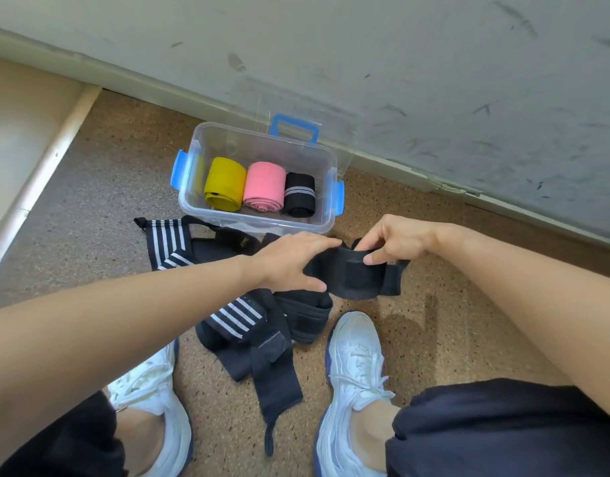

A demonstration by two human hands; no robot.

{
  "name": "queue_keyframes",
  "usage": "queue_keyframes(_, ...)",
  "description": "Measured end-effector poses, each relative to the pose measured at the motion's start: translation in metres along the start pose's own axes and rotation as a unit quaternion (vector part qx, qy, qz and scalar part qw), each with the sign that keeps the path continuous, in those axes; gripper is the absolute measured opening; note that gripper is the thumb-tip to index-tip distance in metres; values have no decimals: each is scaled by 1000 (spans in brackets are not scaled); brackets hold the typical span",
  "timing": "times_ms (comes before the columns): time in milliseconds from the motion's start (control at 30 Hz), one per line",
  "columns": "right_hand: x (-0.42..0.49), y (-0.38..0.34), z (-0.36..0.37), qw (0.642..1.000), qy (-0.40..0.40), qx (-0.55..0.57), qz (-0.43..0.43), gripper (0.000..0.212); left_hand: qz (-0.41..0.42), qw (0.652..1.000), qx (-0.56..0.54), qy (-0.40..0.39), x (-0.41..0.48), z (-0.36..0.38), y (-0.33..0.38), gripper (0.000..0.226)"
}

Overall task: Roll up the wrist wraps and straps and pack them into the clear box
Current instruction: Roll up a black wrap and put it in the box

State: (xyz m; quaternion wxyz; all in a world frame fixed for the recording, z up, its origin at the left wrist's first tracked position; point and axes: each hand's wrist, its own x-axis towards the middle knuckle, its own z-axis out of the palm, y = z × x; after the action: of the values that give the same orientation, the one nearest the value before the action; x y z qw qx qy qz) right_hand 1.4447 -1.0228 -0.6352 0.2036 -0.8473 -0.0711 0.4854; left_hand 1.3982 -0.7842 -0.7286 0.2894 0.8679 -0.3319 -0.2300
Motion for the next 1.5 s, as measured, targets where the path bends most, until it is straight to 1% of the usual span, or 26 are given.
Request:
queue_keyframes(67,4,0,4,1000,4,-15,-12,20,5,1000,13,-13,0,-7,-4,45)
queue_keyframes(133,9,5,8,999,5,-36,-5,11,22,999,27,-28,-5,-14,-12,12)
queue_keyframes(167,10,7,10,999,9,-34,-4,10,23,999,0,-27,-7,-17,-17,5)
queue_keyframes(200,12,8,11,1000,17,-16,-5,10,19,999,-42,-17,-9,-20,-21,2)
queue_keyframes(233,12,7,11,1000,24,12,-9,9,4,996,-88,-3,-11,-22,-22,10)
queue_keyframes(267,13,4,12,999,23,38,-19,8,-16,991,-129,-2,-13,-25,-20,25)
queue_keyframes(333,14,-6,8,997,9,59,-44,11,-30,984,-173,-30,-16,-29,-12,58)
queue_keyframes(367,14,-13,4,997,1,54,-57,13,-30,983,-173,-49,-16,-31,-8,66)
queue_keyframes(400,14,-20,0,997,-5,43,-66,14,-29,983,-168,-61,-16,-35,-3,64)
queue_keyframes(500,8,-36,-18,997,0,3,-81,13,-36,988,-134,-64,-18,-54,1,35)
queue_keyframes(567,1,-41,-31,996,16,-14,-86,10,-47,986,-128,-92,-24,-69,2,32)
queue_keyframes(633,-9,-41,-45,995,47,-32,-87,11,-58,976,-159,-139,-34,-79,3,32)
queue_keyframes(700,-21,-38,-57,990,82,-77,-81,12,-76,973,-159,-150,-49,-86,1,23)
queue_keyframes(800,-36,-29,-68,985,105,-109,-76,8,-129,973,-164,-98,-66,-99,-1,18)
queue_keyframes(900,-50,-22,-66,989,82,-92,-82,12,-179,960,-210,-39,-81,-125,0,7)
queue_keyframes(1000,-54,-12,-49,991,44,-94,-87,17,-216,958,-188,-20,-101,-157,-1,5)
queue_keyframes(1067,-48,-5,-30,992,31,-91,-82,14,-227,958,-174,-9,-116,-173,-2,7)
queue_keyframes(1133,-38,1,-11,995,17,-62,-72,14,-238,956,-170,2,-129,-184,-5,6)
queue_keyframes(1167,-33,2,-2,997,12,-40,-66,15,-245,960,-139,-6,-134,-186,-7,7)
queue_keyframes(1200,-30,0,5,998,12,-20,-64,17,-253,964,-75,-26,-138,-187,-8,10)
queue_keyframes(1267,-24,-7,17,996,34,8,-85,19,-260,957,75,-105,-139,-185,-10,20)
queue_keyframes(1300,-22,-13,21,993,43,26,-104,18,-259,950,111,-137,-138,-180,-10,26)
queue_keyframes(1333,-22,-22,24,990,45,45,-125,17,-257,950,103,-147,-135,-175,-7,33)
queue_keyframes(1400,-25,-43,29,983,33,73,-163,11,-239,963,41,-116,-127,-164,3,52)
queue_keyframes(1433,-26,-53,32,981,28,71,-179,7,-215,972,12,-90,-121,-157,12,63)
queue_keyframes(1500,-27,-72,37,974,33,63,-215,11,-164,983,-54,-64,-110,-147,30,79)
